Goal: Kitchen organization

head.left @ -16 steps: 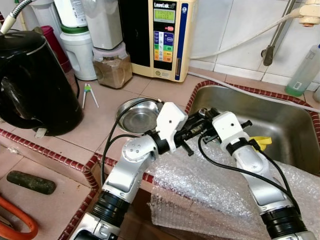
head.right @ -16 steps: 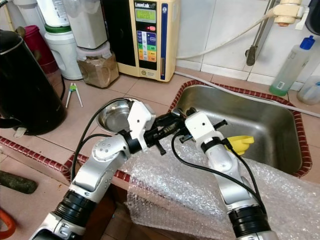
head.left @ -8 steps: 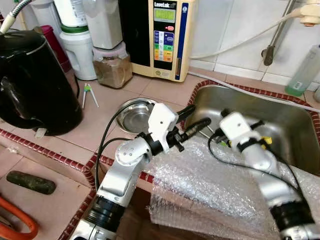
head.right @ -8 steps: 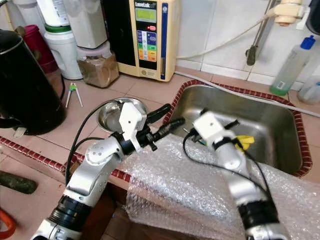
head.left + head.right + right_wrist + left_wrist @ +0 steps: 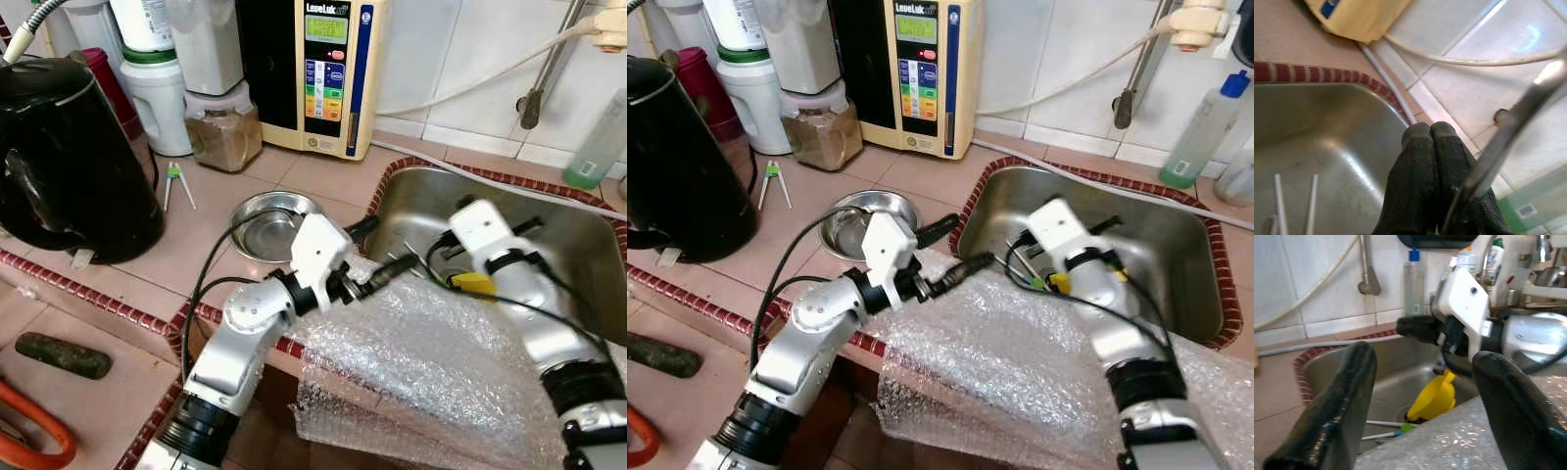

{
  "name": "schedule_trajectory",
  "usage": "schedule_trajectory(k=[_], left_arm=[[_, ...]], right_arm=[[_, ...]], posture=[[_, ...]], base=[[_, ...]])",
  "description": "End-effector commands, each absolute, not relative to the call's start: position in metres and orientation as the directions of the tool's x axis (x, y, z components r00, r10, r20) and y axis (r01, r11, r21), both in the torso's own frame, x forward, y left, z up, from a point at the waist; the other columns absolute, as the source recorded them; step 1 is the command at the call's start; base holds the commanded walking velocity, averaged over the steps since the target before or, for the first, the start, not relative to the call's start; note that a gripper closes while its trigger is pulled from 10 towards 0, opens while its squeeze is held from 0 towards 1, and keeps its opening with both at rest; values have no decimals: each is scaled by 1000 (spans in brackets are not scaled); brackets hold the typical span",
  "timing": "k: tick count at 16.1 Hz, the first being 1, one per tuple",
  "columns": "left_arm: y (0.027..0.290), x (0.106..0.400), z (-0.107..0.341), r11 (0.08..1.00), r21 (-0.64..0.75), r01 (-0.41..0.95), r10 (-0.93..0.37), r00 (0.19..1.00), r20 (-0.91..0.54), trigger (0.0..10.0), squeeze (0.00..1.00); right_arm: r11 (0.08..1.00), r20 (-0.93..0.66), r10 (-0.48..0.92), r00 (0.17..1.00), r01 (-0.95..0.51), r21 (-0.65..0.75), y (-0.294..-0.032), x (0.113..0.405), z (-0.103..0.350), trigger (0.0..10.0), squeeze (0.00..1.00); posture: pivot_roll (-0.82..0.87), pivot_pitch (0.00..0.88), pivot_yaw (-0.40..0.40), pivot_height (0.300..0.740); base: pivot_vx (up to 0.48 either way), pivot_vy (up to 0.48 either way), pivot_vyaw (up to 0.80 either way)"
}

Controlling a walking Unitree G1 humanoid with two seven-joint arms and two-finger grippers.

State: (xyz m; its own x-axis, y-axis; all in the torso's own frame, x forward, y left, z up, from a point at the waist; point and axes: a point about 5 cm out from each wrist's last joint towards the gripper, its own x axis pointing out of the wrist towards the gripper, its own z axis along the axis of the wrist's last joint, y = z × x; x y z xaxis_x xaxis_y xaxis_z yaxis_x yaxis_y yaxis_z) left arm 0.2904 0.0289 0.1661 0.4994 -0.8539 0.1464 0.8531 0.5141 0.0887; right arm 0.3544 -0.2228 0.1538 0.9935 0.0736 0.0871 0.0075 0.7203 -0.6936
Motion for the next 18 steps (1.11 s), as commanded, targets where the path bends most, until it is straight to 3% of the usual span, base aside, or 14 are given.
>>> schedule_trajectory(k=[1,2,3,4,6,14,17,18], left_arm=[[27,287,168,500,105,860,-863,485,139,10000,1000],[27,285,167,498,99,861,-864,485,134,10000,1000],[27,284,165,488,97,867,-871,476,123,10000,1000],[26,282,163,481,101,871,-875,470,113,10000,1000],[26,281,160,467,99,879,-884,461,82,10000,1000],[25,281,155,456,111,883,-889,456,28,10000,1000],[30,286,157,512,132,849,-858,511,44,10000,1000],[37,296,163,592,142,793,-806,587,77,10000,1000]], right_arm=[[723,96,53,994,28,-690,-230,356,156,0,0],[710,60,19,998,29,-704,-236,355,149,0,0],[709,52,-4,999,39,-704,-240,355,147,1412,0],[716,44,-35,998,56,-696,-244,355,146,9725,0],[787,49,-25,998,50,-615,-244,356,147,10000,1000],[850,1,-25,1000,22,-526,-241,345,128,10000,1000],[883,-7,-49,999,40,-468,-242,338,119,10000,1000],[902,21,-51,998,55,-428,-240,336,122,10000,1000]], posture=[[13,74,14,740],[16,76,9,740],[16,76,9,740],[17,76,8,740],[17,76,8,740],[11,74,18,740],[10,77,24,740],[7,81,28,740]], base=[[0,0,0],[0,0,0],[0,0,0],[0,0,0],[0,0,0],[0,0,0],[0,0,0],[0,0,0]])
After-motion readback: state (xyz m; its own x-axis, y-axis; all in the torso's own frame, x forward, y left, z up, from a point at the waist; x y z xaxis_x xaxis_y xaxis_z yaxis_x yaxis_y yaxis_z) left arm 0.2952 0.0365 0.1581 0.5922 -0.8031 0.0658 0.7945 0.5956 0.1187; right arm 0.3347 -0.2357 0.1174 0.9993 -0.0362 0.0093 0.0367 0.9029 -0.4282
